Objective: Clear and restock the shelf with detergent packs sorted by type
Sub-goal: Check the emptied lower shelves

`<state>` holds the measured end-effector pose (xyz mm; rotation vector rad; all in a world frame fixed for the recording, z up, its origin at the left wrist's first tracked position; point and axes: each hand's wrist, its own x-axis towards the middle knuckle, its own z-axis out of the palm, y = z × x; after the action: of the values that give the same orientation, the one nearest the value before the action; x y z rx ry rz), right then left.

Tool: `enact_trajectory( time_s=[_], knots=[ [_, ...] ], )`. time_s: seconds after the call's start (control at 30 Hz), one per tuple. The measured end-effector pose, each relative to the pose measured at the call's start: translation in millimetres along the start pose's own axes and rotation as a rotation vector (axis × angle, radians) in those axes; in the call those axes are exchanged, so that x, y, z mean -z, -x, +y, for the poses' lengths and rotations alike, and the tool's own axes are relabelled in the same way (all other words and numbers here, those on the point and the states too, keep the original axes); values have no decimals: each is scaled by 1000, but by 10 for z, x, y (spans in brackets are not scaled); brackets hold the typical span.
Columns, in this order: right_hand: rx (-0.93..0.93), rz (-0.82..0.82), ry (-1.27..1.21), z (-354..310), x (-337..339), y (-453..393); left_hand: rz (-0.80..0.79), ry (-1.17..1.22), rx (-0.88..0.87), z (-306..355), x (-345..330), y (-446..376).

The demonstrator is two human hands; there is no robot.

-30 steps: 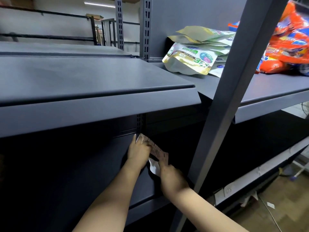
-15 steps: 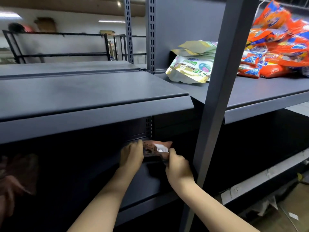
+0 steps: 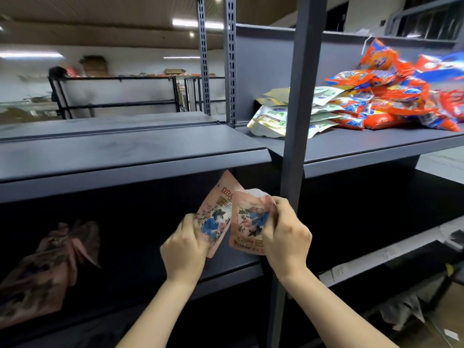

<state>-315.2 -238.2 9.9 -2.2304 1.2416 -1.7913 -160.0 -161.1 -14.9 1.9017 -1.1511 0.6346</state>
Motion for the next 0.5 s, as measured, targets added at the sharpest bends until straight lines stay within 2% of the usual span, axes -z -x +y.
enact_trajectory(
  time_s=[0.1, 0.2, 0.37, 0.5],
  knots=[
    [2, 116, -69, 19, 242, -100, 136, 53, -60, 191, 187, 56],
    [-6, 235, -120, 66, 468, -285, 244, 105, -44, 430, 333, 45],
    [-87, 390, -142, 238, 853, -743, 305, 185, -61, 871, 480, -134],
    [-253, 381, -165, 467, 1199, -1284, 361, 249, -69, 1273, 467, -312]
  ],
)
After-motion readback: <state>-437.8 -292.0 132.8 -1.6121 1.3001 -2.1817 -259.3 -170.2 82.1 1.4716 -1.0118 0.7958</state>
